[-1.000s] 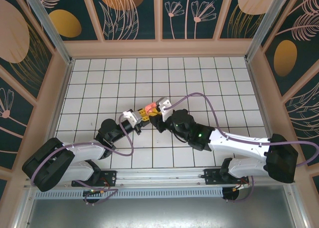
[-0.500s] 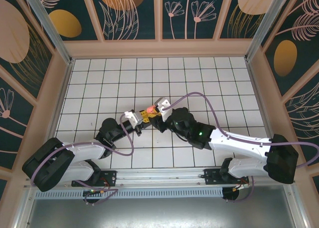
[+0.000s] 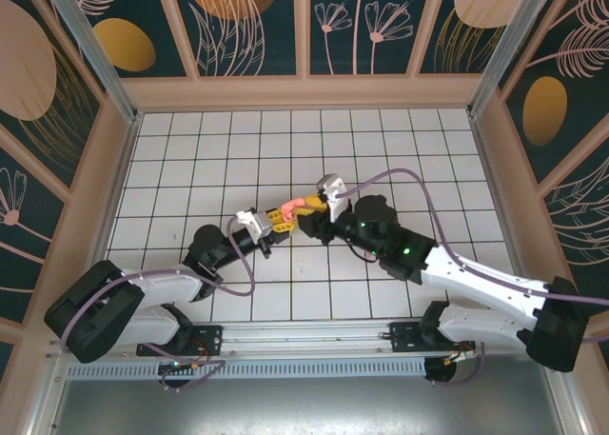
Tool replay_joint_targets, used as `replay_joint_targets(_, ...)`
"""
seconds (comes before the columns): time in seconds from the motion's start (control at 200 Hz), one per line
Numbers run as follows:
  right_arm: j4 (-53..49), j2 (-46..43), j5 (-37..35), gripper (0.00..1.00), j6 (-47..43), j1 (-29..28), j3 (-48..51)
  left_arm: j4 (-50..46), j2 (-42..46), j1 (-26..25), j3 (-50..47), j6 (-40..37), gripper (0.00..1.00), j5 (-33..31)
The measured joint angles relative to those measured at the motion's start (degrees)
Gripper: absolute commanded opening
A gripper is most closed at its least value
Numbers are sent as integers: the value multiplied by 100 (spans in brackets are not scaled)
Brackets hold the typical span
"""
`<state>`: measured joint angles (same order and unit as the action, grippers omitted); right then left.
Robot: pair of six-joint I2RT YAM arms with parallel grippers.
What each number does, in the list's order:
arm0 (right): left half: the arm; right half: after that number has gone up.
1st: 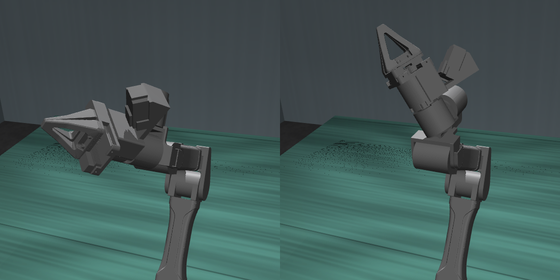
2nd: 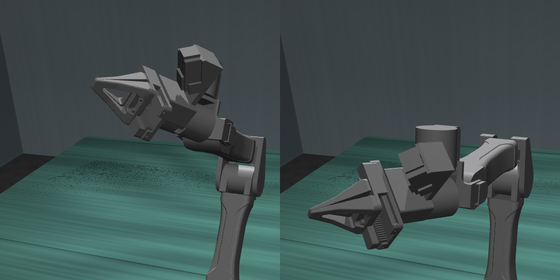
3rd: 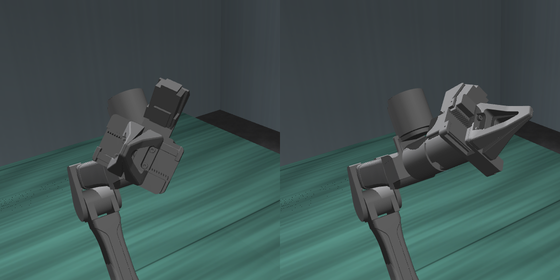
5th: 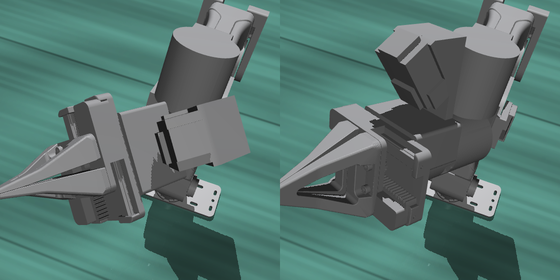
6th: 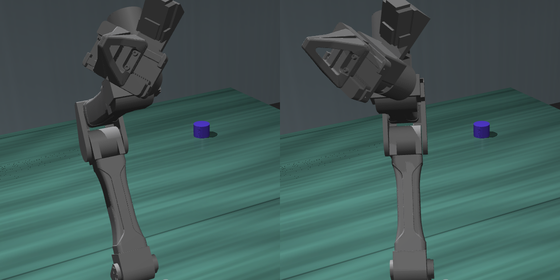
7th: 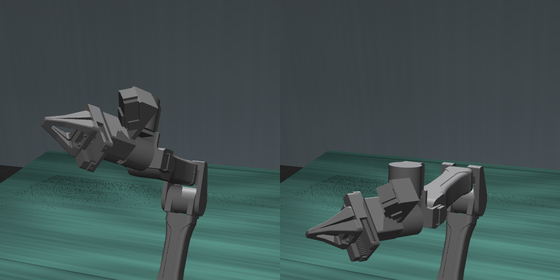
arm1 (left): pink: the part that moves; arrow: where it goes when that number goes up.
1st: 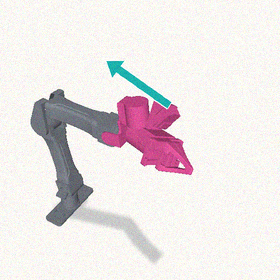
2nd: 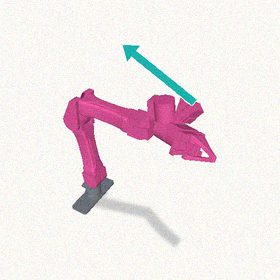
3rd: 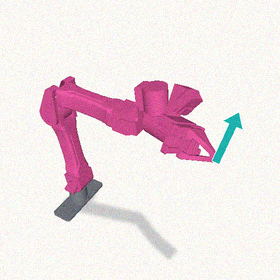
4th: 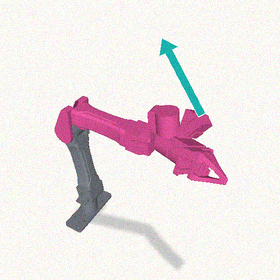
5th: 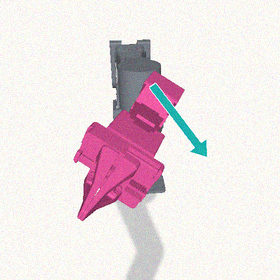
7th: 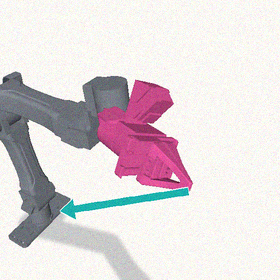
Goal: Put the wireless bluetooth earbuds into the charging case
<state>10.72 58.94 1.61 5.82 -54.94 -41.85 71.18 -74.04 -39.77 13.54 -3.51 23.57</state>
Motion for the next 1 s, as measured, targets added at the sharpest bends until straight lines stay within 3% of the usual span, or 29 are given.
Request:
replay_joint_targets(0.155,-490,-420,426,41,393,481,-7,66,-87,0,-90,94,14,-4)
replay_joint_targets(0.355,-1733,-417,463,40,992,1132,-146,61,-87,0,-140,120,14,-20)
replay_joint_targets(0.701,-3648,527,579,40,1753,2909,-181,-7,-46,0,-162,120,14,-46)
replay_joint_targets(1.001,-4172,1626,680,38,2068,2872,-184,-184,20,0,-166,118,14,-155)
